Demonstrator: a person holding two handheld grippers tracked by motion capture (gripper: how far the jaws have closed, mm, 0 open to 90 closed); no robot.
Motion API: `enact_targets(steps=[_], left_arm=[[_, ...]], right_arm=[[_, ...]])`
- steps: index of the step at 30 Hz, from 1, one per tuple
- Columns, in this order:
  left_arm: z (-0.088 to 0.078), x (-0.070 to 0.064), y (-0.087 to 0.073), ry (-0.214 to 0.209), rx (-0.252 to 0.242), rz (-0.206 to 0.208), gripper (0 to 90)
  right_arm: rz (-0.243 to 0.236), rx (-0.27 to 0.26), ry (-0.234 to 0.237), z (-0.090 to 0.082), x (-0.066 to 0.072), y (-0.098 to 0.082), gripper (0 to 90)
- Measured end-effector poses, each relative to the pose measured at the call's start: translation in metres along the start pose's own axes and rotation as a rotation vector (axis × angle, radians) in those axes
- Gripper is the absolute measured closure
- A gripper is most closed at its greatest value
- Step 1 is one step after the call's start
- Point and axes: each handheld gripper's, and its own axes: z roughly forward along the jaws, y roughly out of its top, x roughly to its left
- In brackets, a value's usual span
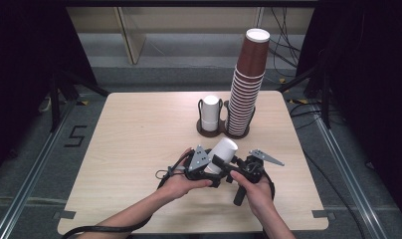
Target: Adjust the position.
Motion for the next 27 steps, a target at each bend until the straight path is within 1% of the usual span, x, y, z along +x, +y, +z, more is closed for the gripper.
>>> enact_targets(steps=[2, 3, 4, 5, 7, 8, 9, 10, 11, 12, 14, 15, 23, 24, 25, 26, 27], left_arm=[[-0.0007, 0.0004, 0.0, -0.001, 0.004, 0.014, 16.1], [-0.0009, 0.0005, -0.0002, -0.001, 0.003, 0.015, 16.9], [-0.0009, 0.0005, -0.0002, -0.001, 0.003, 0.015, 17.8], [-0.0009, 0.0009, -0.0008, 0.001, -0.007, 0.017, 19.0], [-0.0021, 0.0012, -0.0007, 0.002, 0.004, 0.021, 21.1], [-0.0024, 0.0012, -0.0007, 0.003, 0.005, 0.024, 21.6], [-0.0024, 0.0012, -0.0007, 0.003, 0.005, 0.024, 21.9], [-0.0026, 0.0012, -0.0008, 0.004, 0.004, 0.026, 21.9], [-0.0029, 0.001, -0.0009, 0.006, 0.001, 0.029, 22.7], [-0.0029, 0.001, -0.0009, 0.006, 0.001, 0.029, 23.0], [-0.0031, 0.0006, -0.001, 0.008, -0.001, 0.031, 23.7], [-0.0036, 0.0013, -0.0009, 0.033, -0.002, 0.037, 23.9], [-0.0038, 0.0008, -0.0017, 0.024, -0.002, 0.034, 25.5], [-0.0037, 0.0008, -0.0017, 0.021, -0.002, 0.037, 25.7], [-0.0039, 0.001, -0.0017, 0.031, -0.002, 0.041, 25.7], [-0.0038, 0.0002, -0.0022, 0.019, 0.004, 0.035, 25.7], [-0.0038, 0.0001, -0.0024, 0.017, 0.005, 0.035, 25.8]], right_arm=[[0.017, 0.012, -0.002, -0.0004, 0.001, -0.0004, 28.7], [0.009, -0.001, 0.016, 0.0004, -0.0001, -0.0007, 28.3], [0.009, -0.001, 0.016, 0.0004, -0.0001, -0.0007, 28.3], [0.019, 0.001, 0.018, 0.001, -0.0002, -0.0009, 27.3], [0.008, -0.005, 0.021, 0.002, -0.0011, -0.0013, 26.5], [0.012, 0.0, 0.019, 0.002, -0.0014, -0.0014, 26.2], [0.034, 0.014, 0.016, 0.0015, -0.0003, -0.0014, 26.0], [0.034, 0.014, 0.016, 0.0015, -0.0003, -0.0014, 26.0], [0.044, 0.014, 0.014, 0.0013, 0.0001, -0.001, 25.4], [0.037, 0.007, 0.017, 0.0016, -0.0005, -0.0009, 25.1], [0.042, 0.003, 0.017, 0.0017, -0.0004, -0.0009, 24.6], [0.041, 0.001, 0.016, 0.0018, -0.0007, -0.0008, 24.4], [0.048, 0.007, 0.02, 0.0019, -0.0009, -0.0003, 21.7], [0.057, 0.011, 0.028, 0.0022, -0.0006, 0.0, 18.6], [0.057, 0.011, 0.028, 0.0022, -0.0006, 0.0, 18.6], [0.069, 0.022, 0.019, 0.0016, 0.0005, 0.0004, 16.2], [0.046, 0.016, 0.022, 0.0025, -0.0008, 0.0007, 15.3]])
